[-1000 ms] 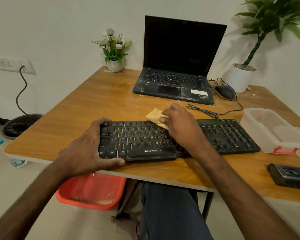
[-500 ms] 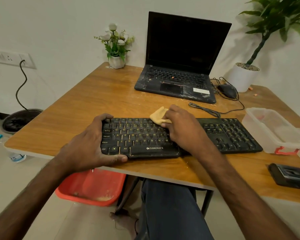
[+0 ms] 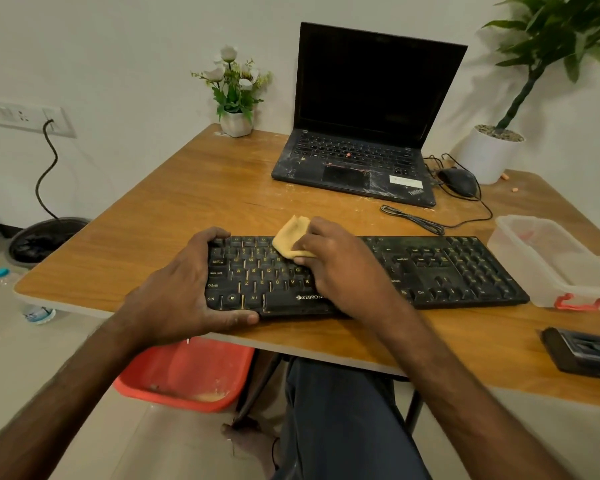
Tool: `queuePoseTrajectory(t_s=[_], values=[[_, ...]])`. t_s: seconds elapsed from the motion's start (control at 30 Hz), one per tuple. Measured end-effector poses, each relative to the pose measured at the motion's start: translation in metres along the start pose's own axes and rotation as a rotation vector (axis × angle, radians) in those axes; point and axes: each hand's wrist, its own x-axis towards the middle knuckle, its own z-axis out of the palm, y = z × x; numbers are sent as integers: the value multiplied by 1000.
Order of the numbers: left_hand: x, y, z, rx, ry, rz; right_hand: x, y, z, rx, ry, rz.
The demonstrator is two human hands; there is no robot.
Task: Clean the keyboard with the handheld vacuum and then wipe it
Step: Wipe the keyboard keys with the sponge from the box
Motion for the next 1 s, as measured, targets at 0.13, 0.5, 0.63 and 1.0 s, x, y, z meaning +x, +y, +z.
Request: queuePoseTrajectory(t_s=[0.13,0.5,0.63,1.0], values=[[-1,-2,1,2,3,-5,2,8,-3,0,-12,29],[1,-1,1,9,3,7,-27,-6,-6,112,-62,-237],[-1,-2,1,7,6,12,2,15,-5,-81,40,-183],[2,-3,3,27,7,11,-26,3,-5,131,-72,-228]])
